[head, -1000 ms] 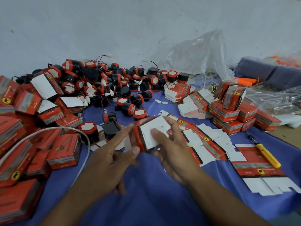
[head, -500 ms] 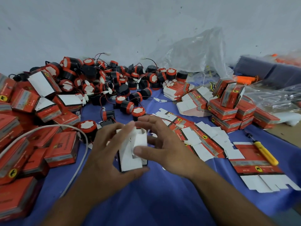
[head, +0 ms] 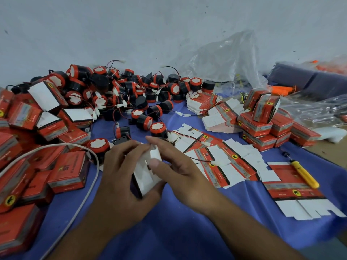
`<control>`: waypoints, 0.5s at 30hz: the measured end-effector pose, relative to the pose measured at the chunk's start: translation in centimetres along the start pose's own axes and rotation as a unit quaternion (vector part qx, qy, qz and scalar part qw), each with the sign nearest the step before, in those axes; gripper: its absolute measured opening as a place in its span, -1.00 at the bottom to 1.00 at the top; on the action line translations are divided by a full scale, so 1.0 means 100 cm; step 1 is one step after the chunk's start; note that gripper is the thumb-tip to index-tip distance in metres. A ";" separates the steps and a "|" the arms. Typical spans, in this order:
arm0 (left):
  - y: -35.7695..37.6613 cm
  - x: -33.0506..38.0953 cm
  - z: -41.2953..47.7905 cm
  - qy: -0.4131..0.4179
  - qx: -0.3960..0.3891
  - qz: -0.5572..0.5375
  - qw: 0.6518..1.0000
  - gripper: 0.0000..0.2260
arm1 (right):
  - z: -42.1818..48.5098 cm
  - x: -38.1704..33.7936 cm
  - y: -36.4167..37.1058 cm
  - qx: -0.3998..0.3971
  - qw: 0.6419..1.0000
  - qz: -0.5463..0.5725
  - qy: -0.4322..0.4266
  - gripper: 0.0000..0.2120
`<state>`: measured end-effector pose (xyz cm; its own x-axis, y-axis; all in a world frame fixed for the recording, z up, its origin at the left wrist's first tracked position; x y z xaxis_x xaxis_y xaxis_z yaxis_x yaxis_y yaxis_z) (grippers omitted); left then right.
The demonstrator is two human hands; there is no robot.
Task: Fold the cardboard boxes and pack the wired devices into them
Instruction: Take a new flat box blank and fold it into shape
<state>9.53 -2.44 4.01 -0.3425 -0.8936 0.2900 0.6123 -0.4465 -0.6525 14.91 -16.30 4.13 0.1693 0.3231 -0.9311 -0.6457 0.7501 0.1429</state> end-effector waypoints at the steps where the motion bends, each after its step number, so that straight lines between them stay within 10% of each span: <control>1: 0.001 -0.001 -0.001 0.001 -0.004 0.002 1.000 -0.40 | 0.001 0.001 0.000 0.003 1.000 0.001 -0.006 -0.62; 15: 0.001 -0.002 -0.004 -0.006 0.011 0.008 1.000 -0.32 | 0.002 0.004 0.003 0.023 0.999 -0.042 -0.013 -0.78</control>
<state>9.37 -2.33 3.61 -0.3239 -0.9011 0.2882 0.6338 -0.4328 -0.6411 14.92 -15.81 3.91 0.2406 0.2730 -0.9314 -0.5942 0.8002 0.0810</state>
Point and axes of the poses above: each hand's wrist, its own z-axis towards the middle knuckle, its own y-axis out of the palm, x = y × z, the point moved 3 cm from there along z, towards the middle knuckle, and after that the axes turned 12 degrees about z, right-handed, at the moved point
